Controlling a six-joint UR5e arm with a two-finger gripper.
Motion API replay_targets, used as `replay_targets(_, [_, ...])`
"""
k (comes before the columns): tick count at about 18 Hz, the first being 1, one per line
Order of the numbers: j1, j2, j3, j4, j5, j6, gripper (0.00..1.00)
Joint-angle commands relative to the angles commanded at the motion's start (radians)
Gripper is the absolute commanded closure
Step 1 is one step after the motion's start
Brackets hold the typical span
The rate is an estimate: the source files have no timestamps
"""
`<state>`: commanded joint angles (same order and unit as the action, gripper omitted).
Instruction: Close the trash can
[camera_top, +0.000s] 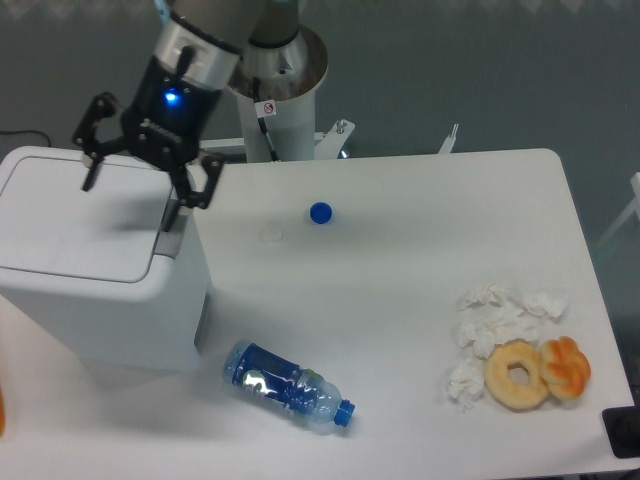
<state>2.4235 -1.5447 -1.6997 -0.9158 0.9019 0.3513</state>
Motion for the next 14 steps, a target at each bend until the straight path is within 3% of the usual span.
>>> replay_targets(2, [0.029, -0.003, -0.001, -0.002, 0.029, 0.006, 0.00])
replay_targets(9, [0.051, -0.028, -0.003, -0.002, 0.216, 0.250, 0.00])
replay_targets(14, [0.060, -0.046, 0.000, -0.002, 0.345, 0.527, 0.00])
